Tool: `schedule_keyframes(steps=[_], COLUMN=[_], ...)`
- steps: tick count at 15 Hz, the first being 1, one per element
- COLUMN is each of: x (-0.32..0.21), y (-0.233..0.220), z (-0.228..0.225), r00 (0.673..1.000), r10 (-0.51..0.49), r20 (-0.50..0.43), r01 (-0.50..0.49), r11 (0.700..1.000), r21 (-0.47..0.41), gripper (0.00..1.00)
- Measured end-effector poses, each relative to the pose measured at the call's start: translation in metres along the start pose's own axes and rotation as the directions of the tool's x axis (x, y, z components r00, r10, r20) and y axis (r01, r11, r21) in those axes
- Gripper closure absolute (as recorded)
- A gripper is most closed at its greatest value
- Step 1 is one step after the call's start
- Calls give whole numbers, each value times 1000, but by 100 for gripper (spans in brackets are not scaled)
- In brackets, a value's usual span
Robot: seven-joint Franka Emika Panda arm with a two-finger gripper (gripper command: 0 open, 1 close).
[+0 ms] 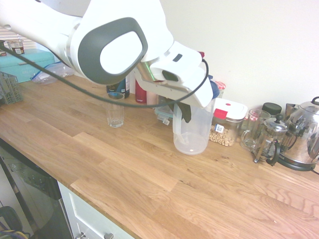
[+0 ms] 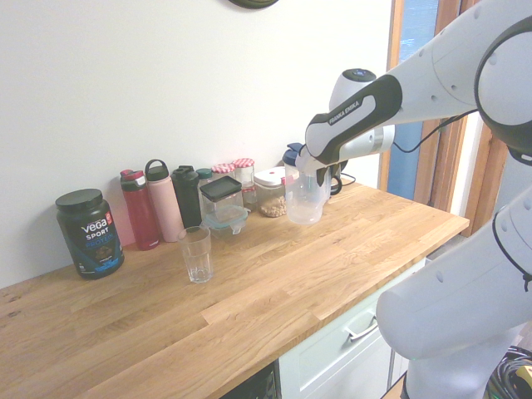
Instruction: Pour me some water
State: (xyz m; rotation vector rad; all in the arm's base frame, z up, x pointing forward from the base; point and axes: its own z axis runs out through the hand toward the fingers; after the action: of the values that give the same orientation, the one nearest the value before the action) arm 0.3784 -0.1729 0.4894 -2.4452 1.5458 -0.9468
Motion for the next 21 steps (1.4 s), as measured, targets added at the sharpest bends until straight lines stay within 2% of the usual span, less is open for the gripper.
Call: schedule_keyframes(steps=[3, 7, 11, 12, 21], x=[-13, -25, -33, -34, -36], y=[3, 5, 14, 14, 15], z=[9, 22, 30, 31, 32], r00=[998, 999, 1000, 1000, 1000], r10=[66, 49, 11, 8, 12], r20=[-15, 21, 11, 9, 18], r01=[-65, -48, -10, -7, -10], r11=[998, 998, 997, 996, 996], r21=[11, -32, -82, -88, -93], gripper=[100, 100, 100, 0, 0])
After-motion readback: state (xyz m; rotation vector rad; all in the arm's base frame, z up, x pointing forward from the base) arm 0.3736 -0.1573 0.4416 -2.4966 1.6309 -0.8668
